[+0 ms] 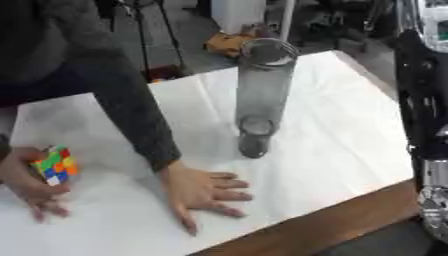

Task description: Arrange flowers into the vase.

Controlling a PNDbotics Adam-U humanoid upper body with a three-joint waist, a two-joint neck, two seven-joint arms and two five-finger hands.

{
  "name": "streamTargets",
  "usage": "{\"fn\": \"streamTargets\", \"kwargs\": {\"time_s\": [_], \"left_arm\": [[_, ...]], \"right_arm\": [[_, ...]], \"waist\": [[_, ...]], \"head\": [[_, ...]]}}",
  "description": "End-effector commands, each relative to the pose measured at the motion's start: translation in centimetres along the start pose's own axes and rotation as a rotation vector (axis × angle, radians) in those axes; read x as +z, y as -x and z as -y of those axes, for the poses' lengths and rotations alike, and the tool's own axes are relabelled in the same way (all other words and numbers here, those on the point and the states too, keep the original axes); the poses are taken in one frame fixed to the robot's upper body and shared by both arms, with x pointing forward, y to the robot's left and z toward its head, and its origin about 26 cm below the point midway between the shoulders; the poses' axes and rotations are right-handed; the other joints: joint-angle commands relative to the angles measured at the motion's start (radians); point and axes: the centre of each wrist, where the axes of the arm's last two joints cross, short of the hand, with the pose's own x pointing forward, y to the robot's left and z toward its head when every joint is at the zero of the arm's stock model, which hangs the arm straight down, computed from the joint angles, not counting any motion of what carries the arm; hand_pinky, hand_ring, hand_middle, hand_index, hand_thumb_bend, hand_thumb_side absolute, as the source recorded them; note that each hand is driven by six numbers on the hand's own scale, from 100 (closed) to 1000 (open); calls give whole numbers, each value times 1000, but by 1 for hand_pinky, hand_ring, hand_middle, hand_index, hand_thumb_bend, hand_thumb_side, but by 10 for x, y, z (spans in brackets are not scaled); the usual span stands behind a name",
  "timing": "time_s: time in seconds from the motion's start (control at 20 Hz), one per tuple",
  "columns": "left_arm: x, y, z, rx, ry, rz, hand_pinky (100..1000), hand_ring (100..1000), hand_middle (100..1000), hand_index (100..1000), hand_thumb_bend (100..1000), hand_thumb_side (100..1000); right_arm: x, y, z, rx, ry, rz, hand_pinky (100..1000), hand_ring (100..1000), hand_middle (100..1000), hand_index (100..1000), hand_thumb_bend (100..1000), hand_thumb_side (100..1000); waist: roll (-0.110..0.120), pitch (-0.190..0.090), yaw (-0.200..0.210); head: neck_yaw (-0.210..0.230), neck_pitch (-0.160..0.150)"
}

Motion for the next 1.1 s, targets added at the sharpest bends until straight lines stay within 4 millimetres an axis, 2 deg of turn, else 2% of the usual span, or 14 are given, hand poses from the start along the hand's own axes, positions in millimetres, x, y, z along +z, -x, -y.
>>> {"fn": "streamTargets", "kwargs": {"time_s": [0.05, 0.5, 0.65, 0.75, 1.1], "left_arm": [[-6, -5, -5, -14, 6, 30, 728, 664, 631, 830, 525, 968], [-6, -5, -5, -15, 6, 30, 728, 665, 633, 830, 525, 968], [-6, -5, -4, -11, 10, 31, 728, 665, 633, 830, 524, 968], [-6, -5, -4, -12, 9, 32, 728, 665, 634, 830, 524, 968], [-5, -5, -4, -15, 9, 30, 728, 665, 634, 830, 525, 968]], "right_arm": [[-10, -26, -4, -57, 6, 63, 100, 100, 100, 100, 309, 100], [-10, -30, 0, -173, 0, 60, 100, 100, 100, 100, 302, 100], [-11, -42, -26, -276, -30, 112, 100, 100, 100, 100, 298, 100], [-9, -47, -36, -326, -43, 121, 100, 100, 100, 100, 297, 100], [-6, -51, -41, -430, -76, 117, 100, 100, 100, 100, 294, 100]], "waist": [[-16, -32, 1], [-17, -33, 2], [-21, -39, 11], [-23, -41, 10], [-25, -44, 10]], "head": [[-3, -6], [-5, -6], [-17, -4], [-17, -5], [-19, -6]]}}
